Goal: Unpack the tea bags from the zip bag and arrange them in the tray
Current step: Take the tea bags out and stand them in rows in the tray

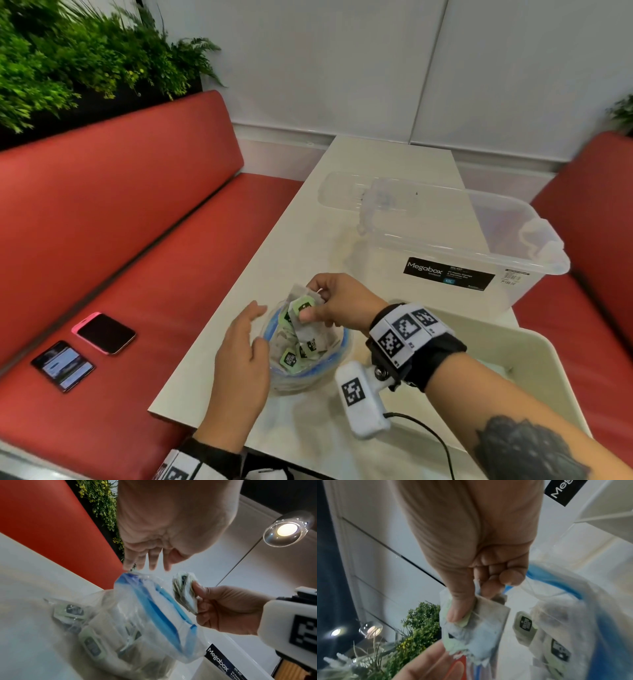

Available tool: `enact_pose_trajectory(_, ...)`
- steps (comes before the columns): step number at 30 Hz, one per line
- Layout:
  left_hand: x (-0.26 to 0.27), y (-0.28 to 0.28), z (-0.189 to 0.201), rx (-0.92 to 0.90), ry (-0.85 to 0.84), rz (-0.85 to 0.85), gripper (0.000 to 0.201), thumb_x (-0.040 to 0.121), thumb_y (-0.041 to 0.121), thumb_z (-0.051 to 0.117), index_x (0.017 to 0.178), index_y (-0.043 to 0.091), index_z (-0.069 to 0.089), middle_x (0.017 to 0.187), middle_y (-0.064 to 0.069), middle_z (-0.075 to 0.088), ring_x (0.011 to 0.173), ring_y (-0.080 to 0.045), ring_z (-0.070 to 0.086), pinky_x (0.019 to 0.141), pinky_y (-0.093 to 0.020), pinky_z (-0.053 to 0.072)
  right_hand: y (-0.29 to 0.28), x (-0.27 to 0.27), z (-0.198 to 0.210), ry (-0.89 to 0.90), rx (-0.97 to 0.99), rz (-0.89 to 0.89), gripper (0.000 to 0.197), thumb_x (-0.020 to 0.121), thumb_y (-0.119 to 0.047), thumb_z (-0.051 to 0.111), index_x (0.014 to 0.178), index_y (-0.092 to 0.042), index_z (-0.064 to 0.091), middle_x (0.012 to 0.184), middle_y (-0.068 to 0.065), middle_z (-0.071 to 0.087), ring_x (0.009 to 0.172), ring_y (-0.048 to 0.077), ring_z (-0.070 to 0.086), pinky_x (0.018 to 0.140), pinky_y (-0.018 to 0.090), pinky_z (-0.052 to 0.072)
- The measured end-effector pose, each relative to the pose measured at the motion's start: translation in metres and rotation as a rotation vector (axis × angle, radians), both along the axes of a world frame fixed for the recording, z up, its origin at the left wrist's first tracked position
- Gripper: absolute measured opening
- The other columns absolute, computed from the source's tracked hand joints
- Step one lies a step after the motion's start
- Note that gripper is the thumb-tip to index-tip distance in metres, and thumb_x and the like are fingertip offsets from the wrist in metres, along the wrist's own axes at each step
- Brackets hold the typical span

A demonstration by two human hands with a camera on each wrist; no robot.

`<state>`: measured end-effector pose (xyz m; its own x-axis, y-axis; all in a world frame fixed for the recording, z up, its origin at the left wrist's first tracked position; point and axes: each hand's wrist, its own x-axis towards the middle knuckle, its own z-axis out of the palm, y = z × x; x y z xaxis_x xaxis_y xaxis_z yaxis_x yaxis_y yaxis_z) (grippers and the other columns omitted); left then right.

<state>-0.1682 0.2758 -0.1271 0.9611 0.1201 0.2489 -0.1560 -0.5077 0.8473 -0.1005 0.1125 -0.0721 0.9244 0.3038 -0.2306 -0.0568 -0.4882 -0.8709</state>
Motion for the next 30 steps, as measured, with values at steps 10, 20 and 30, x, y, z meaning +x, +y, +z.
enact_pose_trajectory(10,0.004,-0.02,0.027,-0.817,0.111,-0.207,0.052,0.079,0.047,0.057,0.128,0.035,0.042,0.131,0.006,0.056,0.117,-0.012,0.056,0.094,-0.037,0.047,-0.002,-0.005,0.023,0.11,0.424,-0.082,0.017,0.081,-0.008,0.07,0.08,-0.015,0.055,0.062,0.004,0.058,0.038,0.005,0.047,0.042,0.017,0.035)
enact_pose_trajectory(20,0.01,-0.054,0.029,-1.004,0.249,-0.305,0.042,0.085,0.023,0.049,0.126,0.015,0.053,0.105,-0.005,0.071,0.089,-0.018,0.07,0.073,-0.027,0.058,-0.021,-0.025,0.02,-0.217,0.094,-0.161,0.033,0.078,-0.019,0.075,0.106,-0.027,0.058,0.086,-0.007,0.054,0.048,-0.008,0.049,0.052,0.01,0.041)
enact_pose_trajectory(30,0.01,-0.074,0.025,-1.057,0.376,-0.338,0.029,0.094,0.025,0.043,0.115,0.015,0.06,0.097,-0.006,0.072,0.083,-0.018,0.071,0.059,-0.024,0.057,-0.056,-0.034,0.021,-0.377,-0.038,-0.193,0.036,0.07,-0.019,0.08,0.1,-0.035,0.067,0.081,-0.013,0.059,0.058,-0.009,0.05,0.067,0.016,0.039)
